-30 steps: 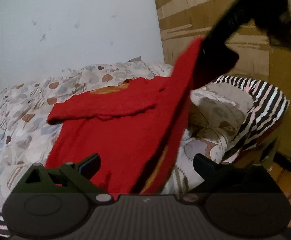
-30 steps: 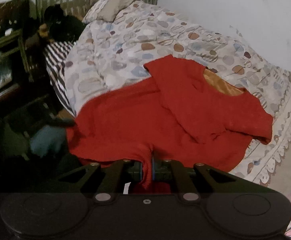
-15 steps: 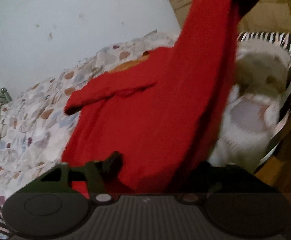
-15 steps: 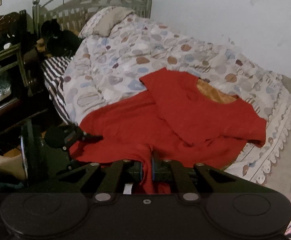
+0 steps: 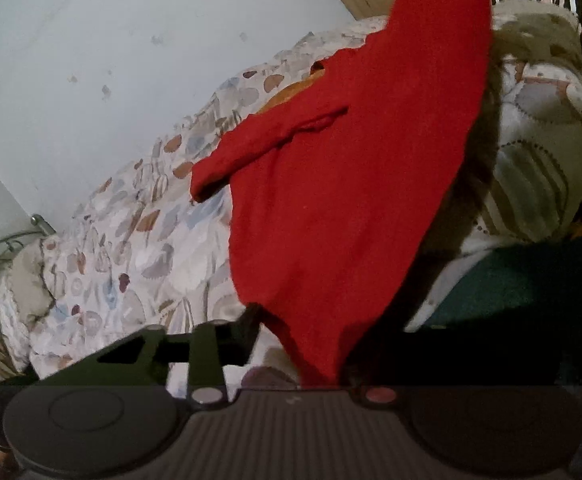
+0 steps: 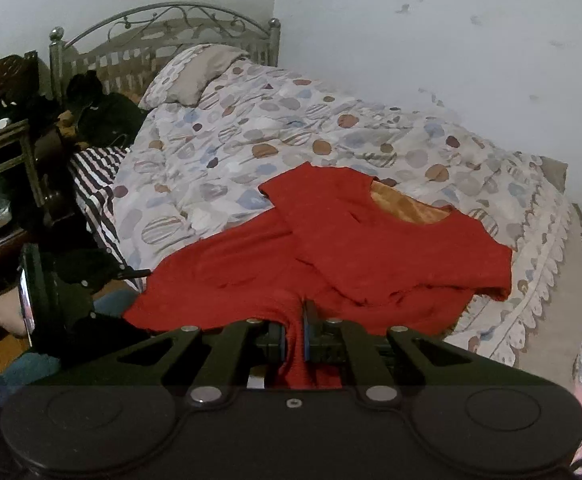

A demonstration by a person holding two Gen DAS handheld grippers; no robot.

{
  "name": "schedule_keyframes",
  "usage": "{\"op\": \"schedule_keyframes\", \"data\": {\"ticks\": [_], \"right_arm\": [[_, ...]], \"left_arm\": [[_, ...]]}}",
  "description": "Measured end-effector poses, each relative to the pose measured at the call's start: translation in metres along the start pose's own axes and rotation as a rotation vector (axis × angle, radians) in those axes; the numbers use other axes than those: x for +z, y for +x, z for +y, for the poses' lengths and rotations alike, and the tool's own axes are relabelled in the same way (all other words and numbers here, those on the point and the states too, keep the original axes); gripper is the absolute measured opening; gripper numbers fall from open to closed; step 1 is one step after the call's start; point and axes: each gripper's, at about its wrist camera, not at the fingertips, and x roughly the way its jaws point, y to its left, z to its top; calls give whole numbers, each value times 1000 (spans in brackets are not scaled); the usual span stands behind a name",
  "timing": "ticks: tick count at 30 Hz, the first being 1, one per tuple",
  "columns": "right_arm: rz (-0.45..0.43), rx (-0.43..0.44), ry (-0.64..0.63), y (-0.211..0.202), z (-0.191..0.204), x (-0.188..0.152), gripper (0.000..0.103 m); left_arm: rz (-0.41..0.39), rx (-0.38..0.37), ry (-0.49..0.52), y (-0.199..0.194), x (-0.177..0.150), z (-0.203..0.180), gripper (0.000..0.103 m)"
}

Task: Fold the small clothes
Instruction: 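Grasp the red sweater with both grippers and lift it off the bed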

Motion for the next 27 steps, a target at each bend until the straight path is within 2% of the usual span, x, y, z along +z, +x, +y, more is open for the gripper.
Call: {"op": "schedule_keyframes", "data": {"ticks": [1, 2, 7, 12, 15, 19, 24, 27], "right_arm": [[0, -4, 4, 0, 0, -3, 7], [1, -9, 7, -1, 1, -7, 7], [-15, -69, -27, -2, 12, -35, 7], [-71, -214, -175, -1, 36, -83, 7], [-91, -310, -265, 8, 52, -112, 7], [-143, -438, -381, 10, 70, -137, 6], [-211, -496, -379, -17, 67, -136, 5], [-248, -481, -331, -49, 67, -130, 5]], "left_arm": [[-25, -15, -11, -4, -3, 3, 28], [-53, -13, -13, -8, -4, 5, 26], [-133, 42, 13, -20, -10, 6, 8], [-216, 110, -54, -36, -11, 15, 6], [-288, 138, -132, -51, -5, 21, 6], [-390, 175, -165, -77, 7, 27, 5], [-433, 144, -206, -111, 20, 40, 5], [-444, 125, -241, -145, 24, 47, 5]]}}
